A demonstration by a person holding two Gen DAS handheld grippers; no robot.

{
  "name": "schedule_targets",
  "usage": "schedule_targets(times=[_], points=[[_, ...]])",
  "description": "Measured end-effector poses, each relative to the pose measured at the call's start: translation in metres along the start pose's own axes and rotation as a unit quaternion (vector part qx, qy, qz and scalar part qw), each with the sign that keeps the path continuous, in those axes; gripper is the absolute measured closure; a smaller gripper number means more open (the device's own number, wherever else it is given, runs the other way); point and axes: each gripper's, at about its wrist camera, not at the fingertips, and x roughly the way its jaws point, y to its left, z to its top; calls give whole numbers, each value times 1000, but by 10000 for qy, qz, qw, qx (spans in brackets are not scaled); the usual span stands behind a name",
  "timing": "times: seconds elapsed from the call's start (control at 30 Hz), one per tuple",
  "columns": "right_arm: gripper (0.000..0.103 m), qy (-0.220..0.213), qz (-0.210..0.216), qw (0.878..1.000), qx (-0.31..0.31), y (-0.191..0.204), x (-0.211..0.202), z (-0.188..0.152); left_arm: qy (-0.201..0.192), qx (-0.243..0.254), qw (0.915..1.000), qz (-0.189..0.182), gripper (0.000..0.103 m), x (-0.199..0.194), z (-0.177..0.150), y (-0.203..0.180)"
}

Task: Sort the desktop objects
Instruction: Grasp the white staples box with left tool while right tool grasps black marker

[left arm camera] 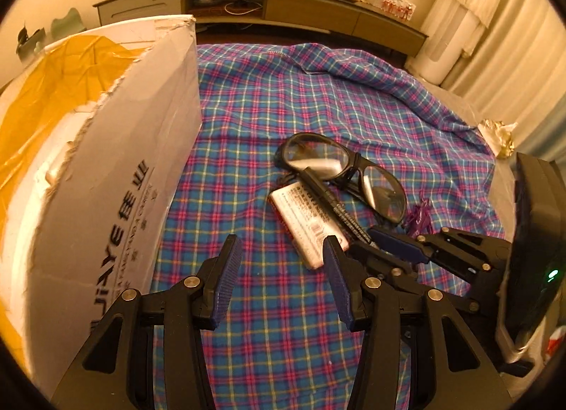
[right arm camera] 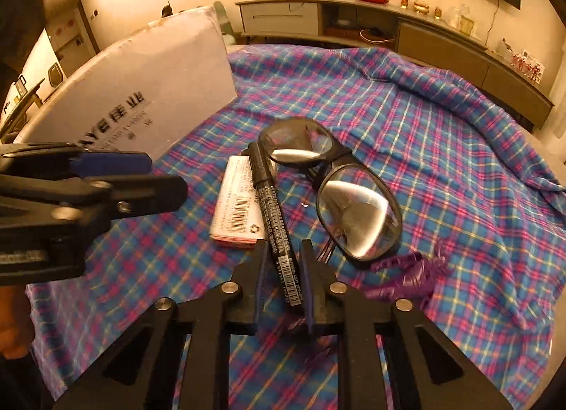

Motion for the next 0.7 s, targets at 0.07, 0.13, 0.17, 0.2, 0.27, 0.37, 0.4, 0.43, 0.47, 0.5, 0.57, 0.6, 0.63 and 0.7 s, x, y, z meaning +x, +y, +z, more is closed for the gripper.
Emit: schedule_targets(times=[0.07,0.13,0.17,0.2,0.27,0.37,0.4,0.43,0.47,0.5,0.57,0.6,0.63,0.7], points=[[88,-44,56,9999,133,-5,-7,2,19,-13,10000,-13,52,8,3,-3],[88,-104,131,9995,265,-12,-18,1,97,-81,9998,-132,52,21,8,-8],[88,-120,199,9991,361,-16,-22,0,154,-121,9997,-145,52,27,9,-10],[88,-141,265,9985,452,-22,-26,-3,208,-142,9996,-144,52,33,10,-13],[88,-157,372,9974,589,-30,-34,-8,350,-80,9994,27,49,50,11,-23],[88,-153,511,9958,748,-43,-40,-17,188,83,9985,498,49,59,11,-35],[88,-143,553,9952,796,-45,-41,-18,146,207,9975,667,48,61,10,-40],[88,-145,601,9946,835,-47,-43,-20,107,254,9969,732,47,61,9,-41],[88,-151,709,9932,907,-49,-44,-22,33,301,9962,813,46,62,8,-41],[88,-161,803,9919,966,-50,-46,-22,-33,315,9960,838,45,62,7,-41],[88,-188,947,9898,1050,-51,-48,-22,-55,227,9957,895,45,61,7,-35],[88,-205,963,9895,1055,-50,-49,-21,-25,133,9954,948,45,59,9,-30],[88,-221,956,9898,1037,-49,-51,-22,-10,-22,9957,927,46,57,10,-24],[88,-249,929,9903,1001,-48,-54,-22,9,-143,9966,811,47,55,10,-17]])
